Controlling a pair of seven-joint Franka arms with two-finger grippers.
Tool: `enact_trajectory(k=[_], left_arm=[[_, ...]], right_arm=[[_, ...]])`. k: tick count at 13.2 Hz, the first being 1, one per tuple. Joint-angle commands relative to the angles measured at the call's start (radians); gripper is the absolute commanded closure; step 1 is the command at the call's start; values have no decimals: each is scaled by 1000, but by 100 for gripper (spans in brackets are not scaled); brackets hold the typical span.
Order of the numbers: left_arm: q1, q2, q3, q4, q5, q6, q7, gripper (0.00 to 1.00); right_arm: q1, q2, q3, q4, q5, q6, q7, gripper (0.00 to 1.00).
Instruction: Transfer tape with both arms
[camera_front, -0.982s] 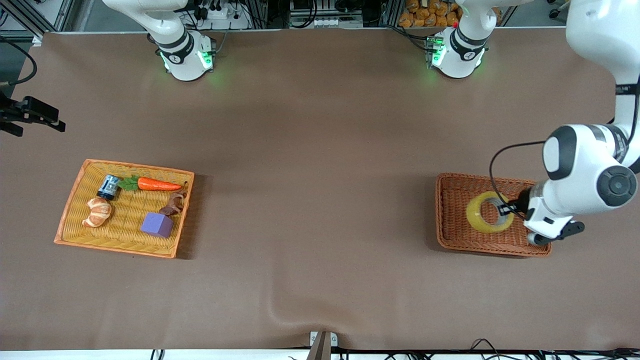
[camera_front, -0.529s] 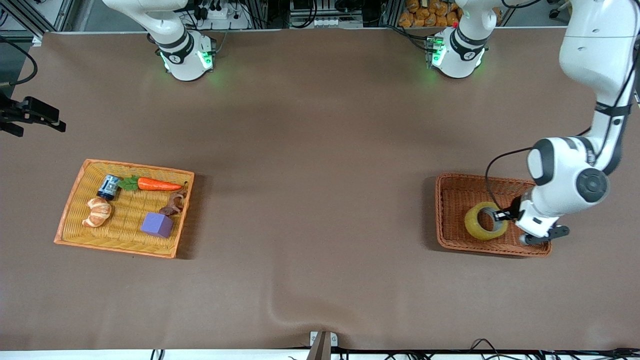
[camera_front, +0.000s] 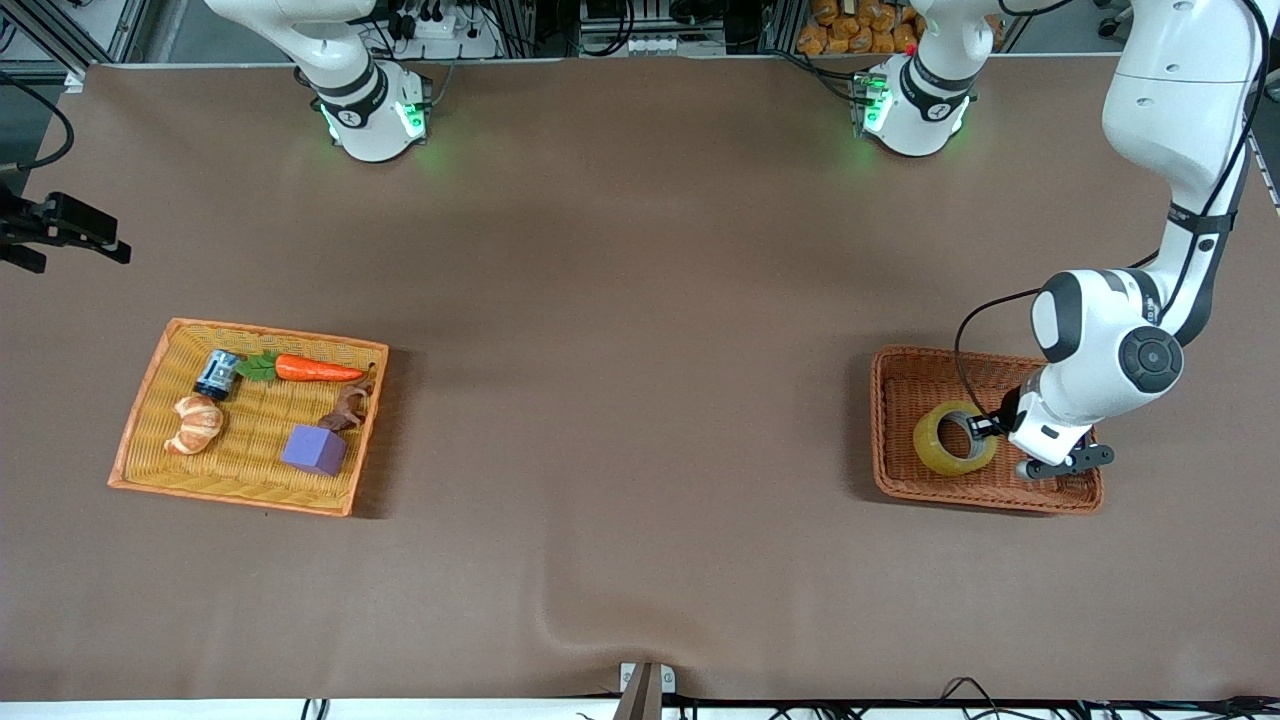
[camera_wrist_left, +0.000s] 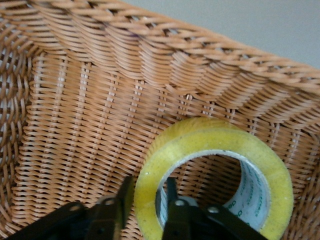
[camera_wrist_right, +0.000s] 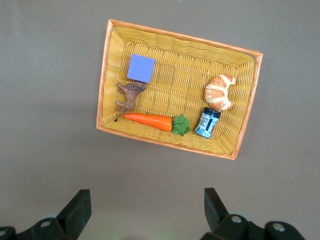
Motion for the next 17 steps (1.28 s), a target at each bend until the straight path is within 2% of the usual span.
enact_trajectory(k=[1, 3, 6, 9, 12, 15, 17], left_arm=[[0, -54, -1, -8, 15, -31, 29, 0], [-1, -82, -4, 38, 15, -119, 31, 0], [-1, -146, -20, 188, 15, -395, 31, 0], [-3, -229, -44, 276, 31, -530, 32, 0], [-9, -243, -95, 470, 67, -763, 29, 0], [-14, -271, -104, 563, 74, -854, 31, 0], [-9, -318, -103, 561, 75, -878, 20, 0]], right_arm=[[6, 10, -6, 24, 11, -18, -12, 0], [11, 12, -4, 24, 13, -16, -12, 0], [11, 12, -4, 24, 13, -16, -12, 0], [13, 12, -4, 24, 11, -16, -12, 0], [11, 12, -4, 24, 11, -16, -12, 0], [16, 12, -6, 24, 11, -16, -12, 0], [14, 10, -4, 24, 10, -16, -12, 0]])
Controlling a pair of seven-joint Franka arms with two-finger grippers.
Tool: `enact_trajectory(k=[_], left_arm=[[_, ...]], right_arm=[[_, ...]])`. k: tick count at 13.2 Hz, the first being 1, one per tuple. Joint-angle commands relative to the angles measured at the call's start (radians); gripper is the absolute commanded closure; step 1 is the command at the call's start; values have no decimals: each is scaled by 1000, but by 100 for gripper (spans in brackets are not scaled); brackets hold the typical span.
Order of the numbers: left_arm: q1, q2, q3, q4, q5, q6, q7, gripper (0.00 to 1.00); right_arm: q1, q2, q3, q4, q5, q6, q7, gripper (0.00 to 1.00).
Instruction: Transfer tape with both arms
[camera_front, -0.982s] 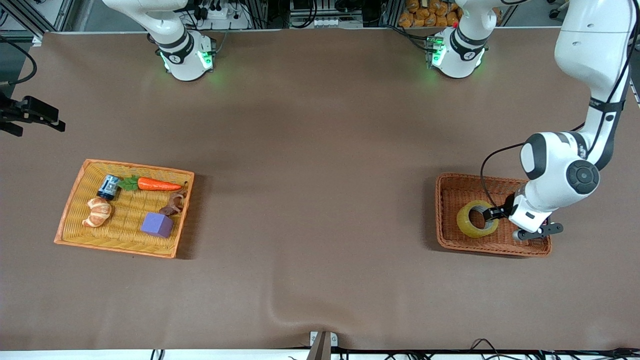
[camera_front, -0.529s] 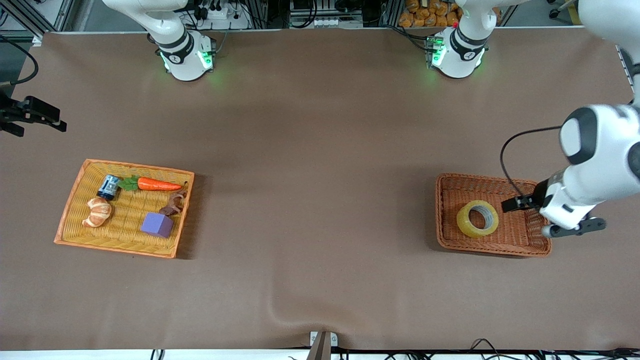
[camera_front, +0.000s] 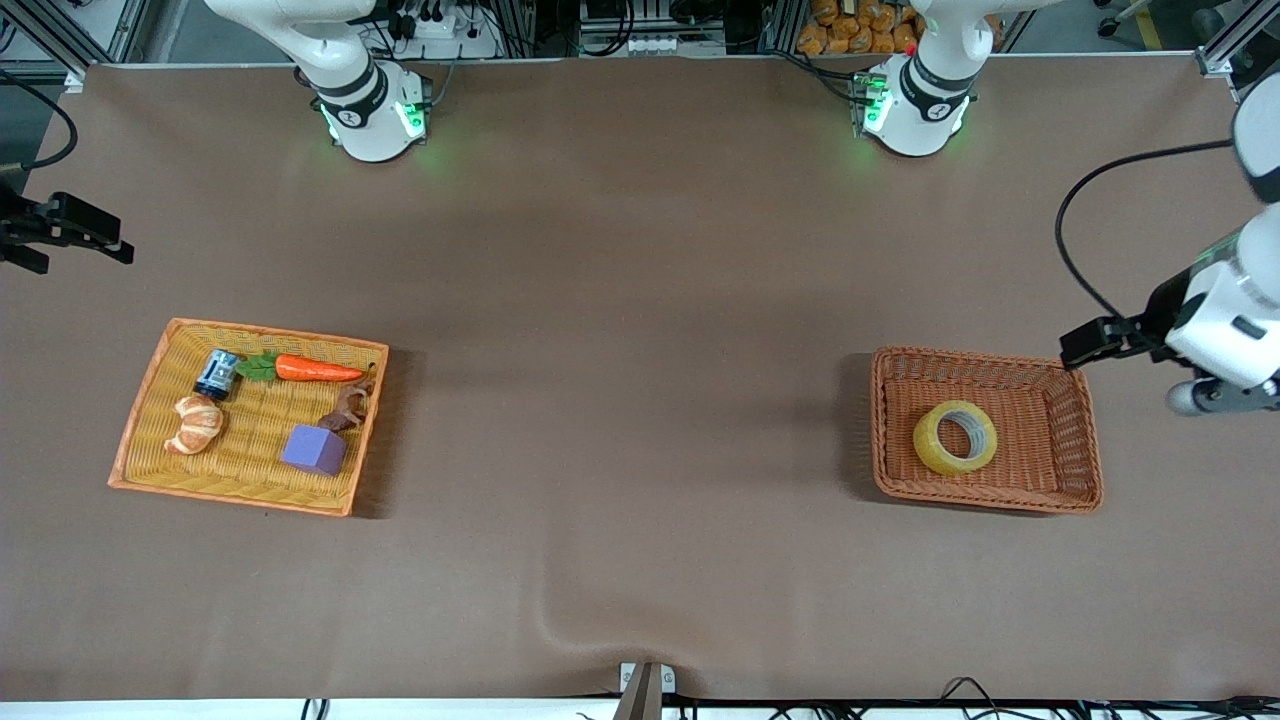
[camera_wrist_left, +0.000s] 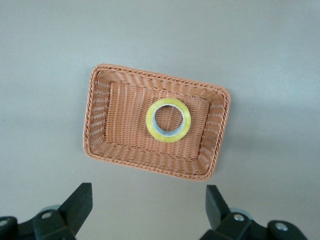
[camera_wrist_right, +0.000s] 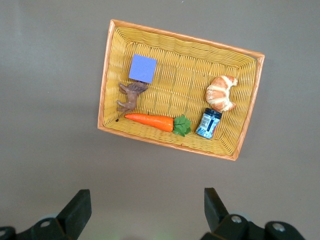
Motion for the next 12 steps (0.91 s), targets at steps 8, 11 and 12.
enact_trajectory(k=[8, 11, 12], left_arm=[[8, -223, -34, -191, 12, -68, 33, 0], [16, -215, -28, -139, 22, -98, 155, 0], [16, -213, -26, -125, 22, -101, 160, 0]], right_arm=[[18, 10, -7, 21, 7, -11, -12, 0], [25, 10, -7, 21, 4, -11, -12, 0], [25, 10, -7, 21, 4, -9, -12, 0]])
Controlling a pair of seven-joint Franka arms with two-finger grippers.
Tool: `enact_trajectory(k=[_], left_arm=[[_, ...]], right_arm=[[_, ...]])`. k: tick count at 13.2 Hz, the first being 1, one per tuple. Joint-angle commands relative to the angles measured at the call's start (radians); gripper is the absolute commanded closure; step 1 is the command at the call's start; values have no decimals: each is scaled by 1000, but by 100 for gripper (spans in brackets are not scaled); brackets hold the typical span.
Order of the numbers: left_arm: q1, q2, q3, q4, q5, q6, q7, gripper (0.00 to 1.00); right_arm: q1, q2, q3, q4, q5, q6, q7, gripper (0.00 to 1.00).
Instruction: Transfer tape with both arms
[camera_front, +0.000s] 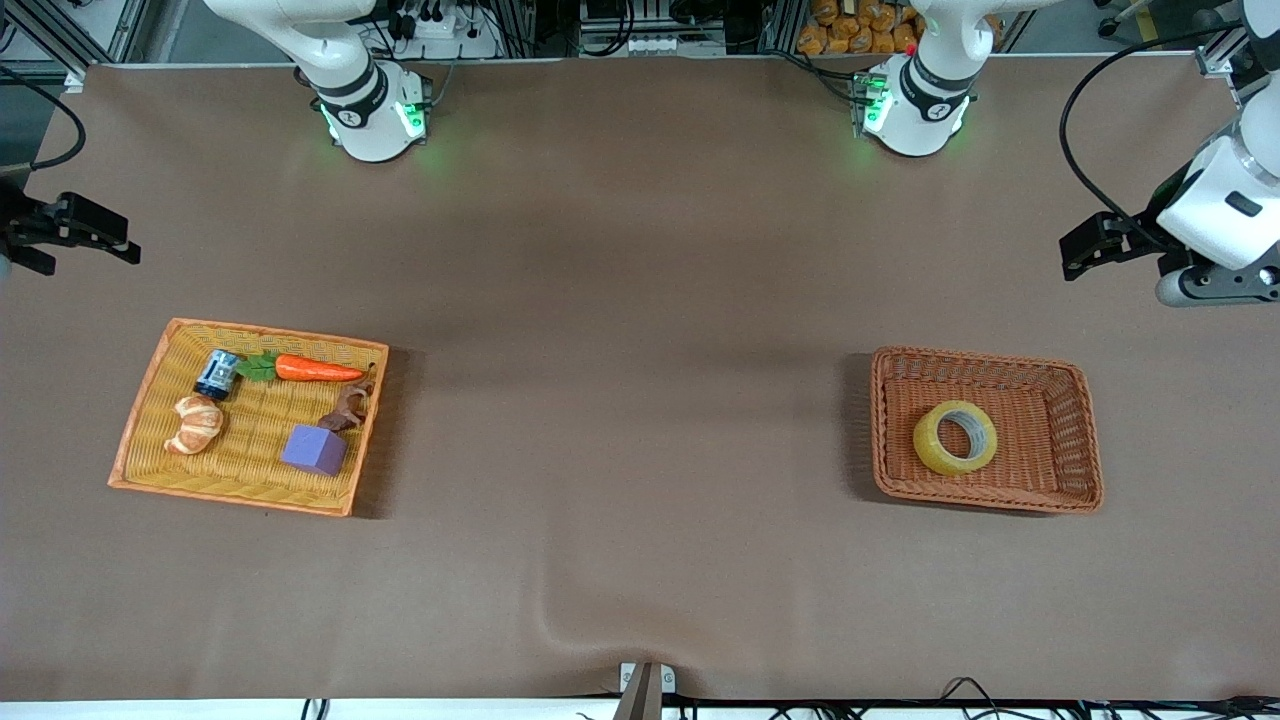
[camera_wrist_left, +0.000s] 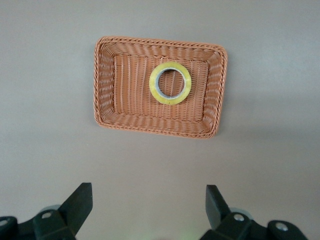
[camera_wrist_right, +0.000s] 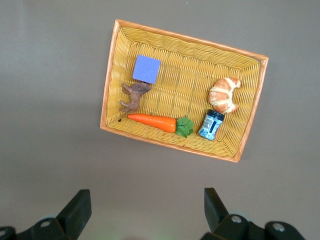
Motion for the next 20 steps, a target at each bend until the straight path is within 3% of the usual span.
enact_trajectory(k=[1, 5, 7, 14, 16, 17, 20], left_arm=[[7, -16, -4, 25, 17, -20, 46, 0], [28, -16, -6, 27, -5, -26, 24, 0], [27, -17, -15, 18, -45, -28, -83, 0], [-77, -19, 8, -14, -42, -14, -133, 0], [-143, -30, 107, -19, -74, 1, -133, 0], [-149, -39, 121, -24, -91, 10, -133, 0], [-157, -131, 126, -160, -91, 139, -130, 0]], right_arm=[[9, 10, -7, 21, 4, -10, -12, 0], [9, 10, -9, 21, 2, -8, -12, 0], [9, 10, -9, 22, 1, -6, -12, 0], [26, 10, -9, 22, -10, -5, -12, 0], [24, 5, -9, 22, -42, -17, -18, 0], [24, 2, -9, 22, -52, -19, -20, 0], [15, 4, -12, 28, -53, -19, -21, 0]])
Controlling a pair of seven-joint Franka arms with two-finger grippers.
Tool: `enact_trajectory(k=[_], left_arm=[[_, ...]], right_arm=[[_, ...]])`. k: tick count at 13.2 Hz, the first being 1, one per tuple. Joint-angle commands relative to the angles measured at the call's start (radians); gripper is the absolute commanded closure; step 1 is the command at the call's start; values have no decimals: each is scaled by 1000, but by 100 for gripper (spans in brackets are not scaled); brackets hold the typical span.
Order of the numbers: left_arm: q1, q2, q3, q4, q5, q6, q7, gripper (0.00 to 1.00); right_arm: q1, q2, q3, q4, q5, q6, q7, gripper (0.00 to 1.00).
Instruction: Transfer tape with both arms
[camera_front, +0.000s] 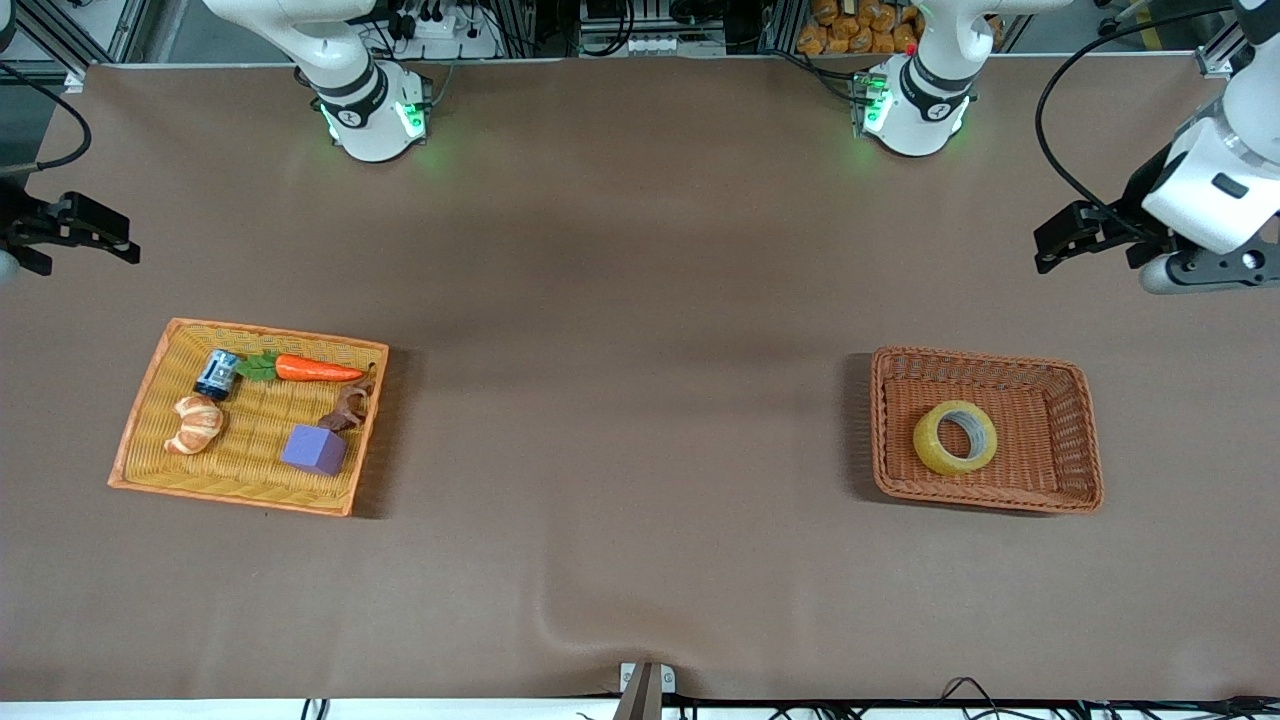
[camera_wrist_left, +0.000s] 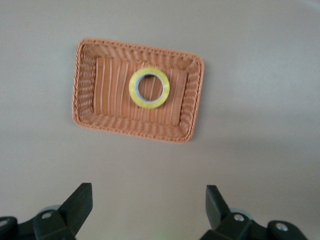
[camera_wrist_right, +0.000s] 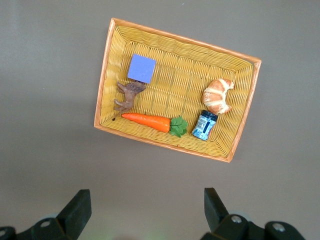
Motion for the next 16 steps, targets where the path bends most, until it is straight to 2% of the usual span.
enact_trajectory(k=[1, 5, 16], left_arm=[[-9, -96, 16, -127, -16, 84, 11, 0], [-9, -51, 27, -57, -19, 20, 8, 0], [-17, -36, 24, -52, -4, 3, 8, 0]], right_arm=[[-8, 4, -9, 22, -15, -20, -15, 0], [-17, 7, -9, 21, -6, -26, -12, 0], [-19, 15, -9, 18, 14, -17, -2, 0]])
